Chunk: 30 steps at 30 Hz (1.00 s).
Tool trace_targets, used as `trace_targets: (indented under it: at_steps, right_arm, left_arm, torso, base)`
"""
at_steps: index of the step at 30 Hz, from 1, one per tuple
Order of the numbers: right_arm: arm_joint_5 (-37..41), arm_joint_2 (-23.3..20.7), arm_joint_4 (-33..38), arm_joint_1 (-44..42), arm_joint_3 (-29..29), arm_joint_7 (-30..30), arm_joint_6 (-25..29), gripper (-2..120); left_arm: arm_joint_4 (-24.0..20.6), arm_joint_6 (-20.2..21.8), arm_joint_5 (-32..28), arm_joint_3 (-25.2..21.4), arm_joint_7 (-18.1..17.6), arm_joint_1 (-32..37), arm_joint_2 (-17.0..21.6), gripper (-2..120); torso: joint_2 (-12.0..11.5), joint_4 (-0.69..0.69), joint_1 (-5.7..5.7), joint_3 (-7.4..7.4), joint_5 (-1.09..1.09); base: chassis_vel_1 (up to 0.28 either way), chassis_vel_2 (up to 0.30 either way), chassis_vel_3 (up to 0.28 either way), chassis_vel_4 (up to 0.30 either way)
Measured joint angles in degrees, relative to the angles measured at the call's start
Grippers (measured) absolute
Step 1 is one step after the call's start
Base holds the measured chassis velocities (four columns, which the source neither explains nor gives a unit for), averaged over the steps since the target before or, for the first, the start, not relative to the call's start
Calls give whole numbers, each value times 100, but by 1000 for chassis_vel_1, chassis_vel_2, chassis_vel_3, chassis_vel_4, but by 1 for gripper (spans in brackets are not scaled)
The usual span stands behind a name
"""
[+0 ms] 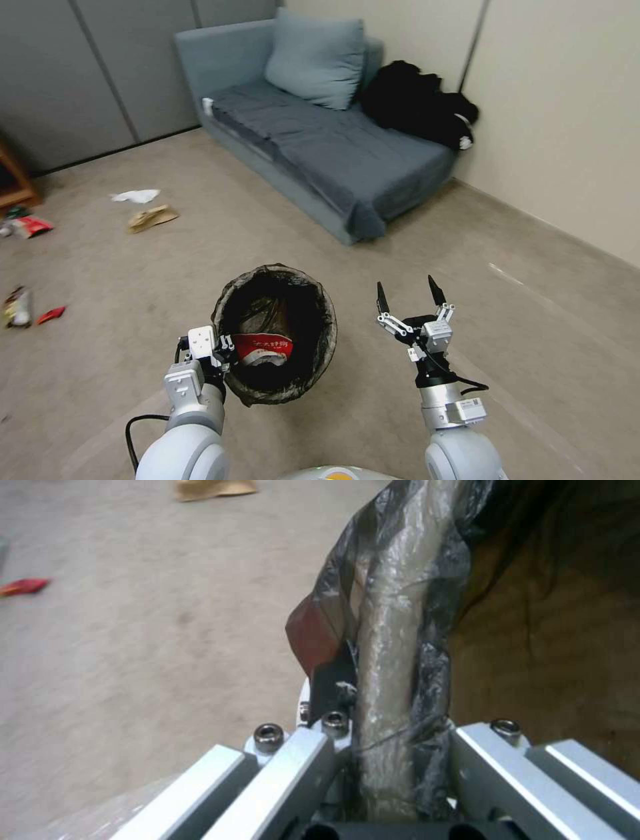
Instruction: Pick up the trash bin, then pick up the garbage from the floor and place it into the trash bin.
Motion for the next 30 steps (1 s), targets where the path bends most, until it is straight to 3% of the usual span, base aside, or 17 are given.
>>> trace_targets:
  at_steps: [30]
  right_arm:
    - [-34,19,-37,-20,-41,-100,39,100]
  left_arm:
    - [18,-89,-1,12,1,-25,-10,1]
  torso:
    - [0,0,0,0,0]
  base:
    - [110,113,106,109]
